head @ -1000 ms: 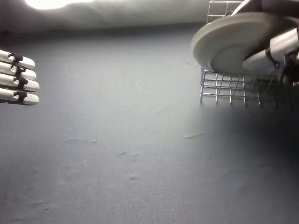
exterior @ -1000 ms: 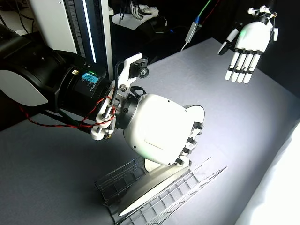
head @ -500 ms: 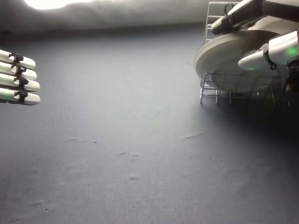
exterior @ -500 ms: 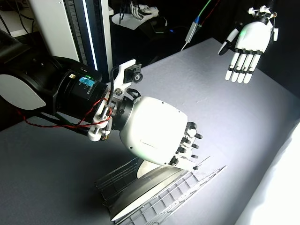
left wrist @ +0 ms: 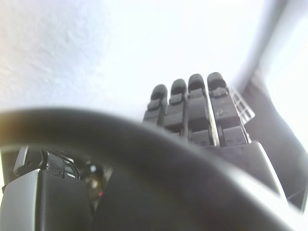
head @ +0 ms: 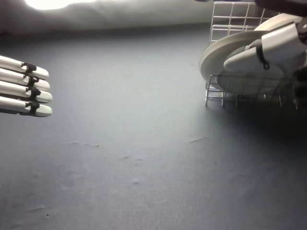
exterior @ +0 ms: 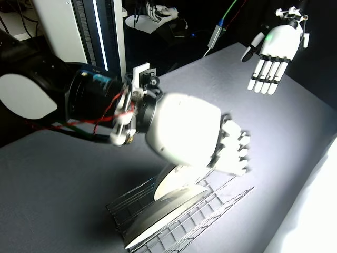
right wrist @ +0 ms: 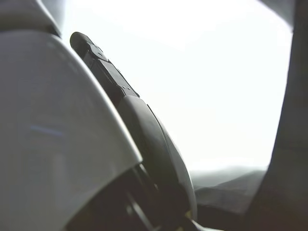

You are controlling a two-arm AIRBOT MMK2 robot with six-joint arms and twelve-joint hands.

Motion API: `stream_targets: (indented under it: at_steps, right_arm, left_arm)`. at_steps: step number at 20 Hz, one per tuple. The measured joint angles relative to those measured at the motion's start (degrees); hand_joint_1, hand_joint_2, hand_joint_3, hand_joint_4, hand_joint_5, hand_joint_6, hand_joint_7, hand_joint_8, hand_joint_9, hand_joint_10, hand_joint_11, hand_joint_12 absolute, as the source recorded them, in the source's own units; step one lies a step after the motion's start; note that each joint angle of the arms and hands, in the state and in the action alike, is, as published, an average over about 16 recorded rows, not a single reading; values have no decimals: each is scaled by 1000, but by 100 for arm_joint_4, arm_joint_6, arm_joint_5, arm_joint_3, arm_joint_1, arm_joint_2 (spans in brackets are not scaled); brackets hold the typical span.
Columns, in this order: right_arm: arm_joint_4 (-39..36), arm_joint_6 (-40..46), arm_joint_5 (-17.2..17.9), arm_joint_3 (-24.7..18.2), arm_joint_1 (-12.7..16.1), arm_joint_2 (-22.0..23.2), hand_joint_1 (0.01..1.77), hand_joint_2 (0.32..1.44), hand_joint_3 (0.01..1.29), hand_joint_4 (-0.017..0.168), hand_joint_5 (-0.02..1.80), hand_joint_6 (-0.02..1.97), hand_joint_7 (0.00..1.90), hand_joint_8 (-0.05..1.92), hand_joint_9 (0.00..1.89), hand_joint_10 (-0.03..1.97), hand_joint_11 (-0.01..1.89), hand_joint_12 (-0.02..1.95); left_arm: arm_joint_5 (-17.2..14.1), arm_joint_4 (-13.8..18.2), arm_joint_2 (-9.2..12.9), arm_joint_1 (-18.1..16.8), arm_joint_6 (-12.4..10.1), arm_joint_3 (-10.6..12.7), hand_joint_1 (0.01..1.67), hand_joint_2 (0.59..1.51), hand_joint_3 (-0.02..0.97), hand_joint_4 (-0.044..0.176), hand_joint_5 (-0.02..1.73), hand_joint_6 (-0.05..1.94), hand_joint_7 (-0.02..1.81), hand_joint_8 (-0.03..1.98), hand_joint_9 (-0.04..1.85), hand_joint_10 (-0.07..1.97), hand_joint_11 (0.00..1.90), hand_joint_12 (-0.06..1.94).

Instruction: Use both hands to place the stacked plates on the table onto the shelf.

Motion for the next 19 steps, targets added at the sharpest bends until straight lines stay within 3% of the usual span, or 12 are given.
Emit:
stream_targets:
  at_steps: [10,13,19]
  right_arm:
    - [-2696,-206,1518,-37,11,103,627,945,15,3,49,14,72,3,76,32,12,361]
    - [-3088,-284,1891,-47,-52,180,593,941,15,4,22,13,40,3,47,27,12,230]
    - [-3352,-376,2232,-62,-150,291,569,936,15,4,13,13,18,3,24,24,11,113]
  left_arm:
    - [-27,-2,35,10,-351,-252,16,1156,3,-1,36,4,24,10,20,8,14,4]
    - [-32,-8,43,11,-435,-305,18,1156,3,-1,29,4,20,10,20,9,13,5]
    - [-38,-11,55,13,-527,-347,19,1156,3,-1,22,4,19,10,21,9,13,5]
